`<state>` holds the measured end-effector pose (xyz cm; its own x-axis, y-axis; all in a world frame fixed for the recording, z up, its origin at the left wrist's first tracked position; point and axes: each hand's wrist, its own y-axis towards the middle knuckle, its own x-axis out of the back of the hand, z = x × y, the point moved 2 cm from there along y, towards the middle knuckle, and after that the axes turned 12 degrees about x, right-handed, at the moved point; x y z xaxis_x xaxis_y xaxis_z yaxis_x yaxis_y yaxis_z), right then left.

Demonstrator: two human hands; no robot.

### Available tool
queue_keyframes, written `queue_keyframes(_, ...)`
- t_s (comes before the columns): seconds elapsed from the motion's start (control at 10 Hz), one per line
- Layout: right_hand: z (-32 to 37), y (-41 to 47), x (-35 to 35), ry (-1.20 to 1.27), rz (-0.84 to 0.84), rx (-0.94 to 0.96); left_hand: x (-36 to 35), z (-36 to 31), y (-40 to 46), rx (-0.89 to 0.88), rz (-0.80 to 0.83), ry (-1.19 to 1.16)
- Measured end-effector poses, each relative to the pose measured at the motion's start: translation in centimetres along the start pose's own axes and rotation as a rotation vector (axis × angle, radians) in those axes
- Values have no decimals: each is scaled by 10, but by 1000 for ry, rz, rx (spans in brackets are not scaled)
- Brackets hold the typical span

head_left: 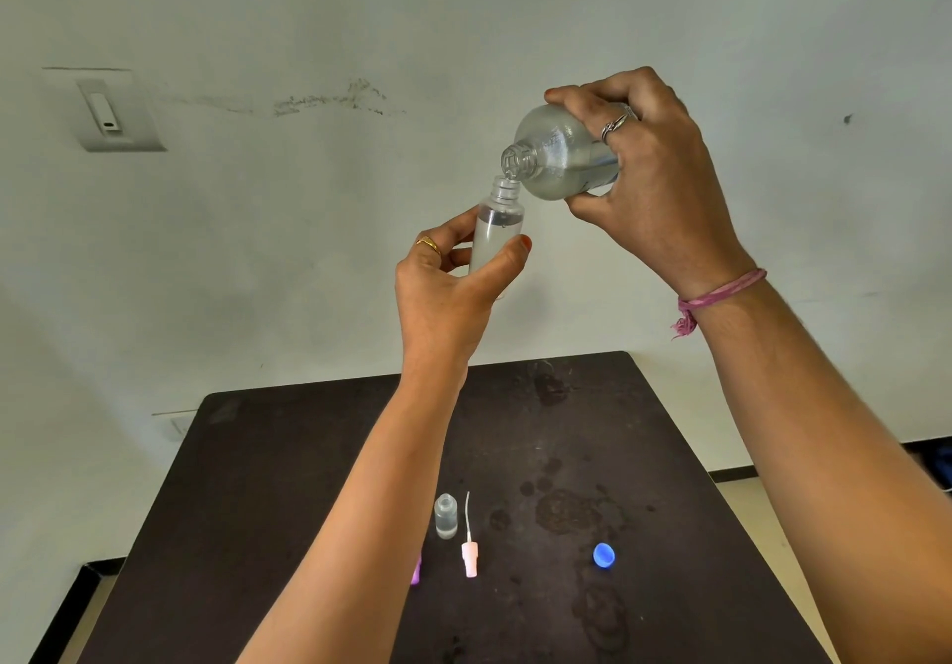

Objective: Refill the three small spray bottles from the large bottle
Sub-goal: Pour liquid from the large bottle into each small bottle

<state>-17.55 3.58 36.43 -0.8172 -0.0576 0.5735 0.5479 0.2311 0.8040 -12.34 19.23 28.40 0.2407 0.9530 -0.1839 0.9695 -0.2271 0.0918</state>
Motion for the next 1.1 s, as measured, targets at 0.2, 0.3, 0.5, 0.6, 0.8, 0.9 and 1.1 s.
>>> queue_keyframes(0.2, 0, 1, 1, -8, 3, 2, 0, 0, 0, 10, -7, 3)
queue_keyframes(0.3, 0, 1, 1, -11, 3, 2, 0, 0, -1, 2, -11, 11)
queue_keyframes(0.5, 1, 1, 2, -10, 3, 2, 0, 0, -2, 1, -17, 19)
queue_keyframes(0.6, 1, 1, 3, -8, 3, 3, 0, -1, -2, 0, -16, 13)
queue_keyframes(0.8, 2, 1, 5, -11, 5, 4, 2, -2, -4, 6, -14, 6)
queue_keyframes(0.9, 2, 0, 5, -7, 4, 2, 2, -2, -4, 5, -18, 11)
queue_keyframes(1.1, 3, 0, 6, -10, 7, -6, 2, -3, -6, 7, -9, -9)
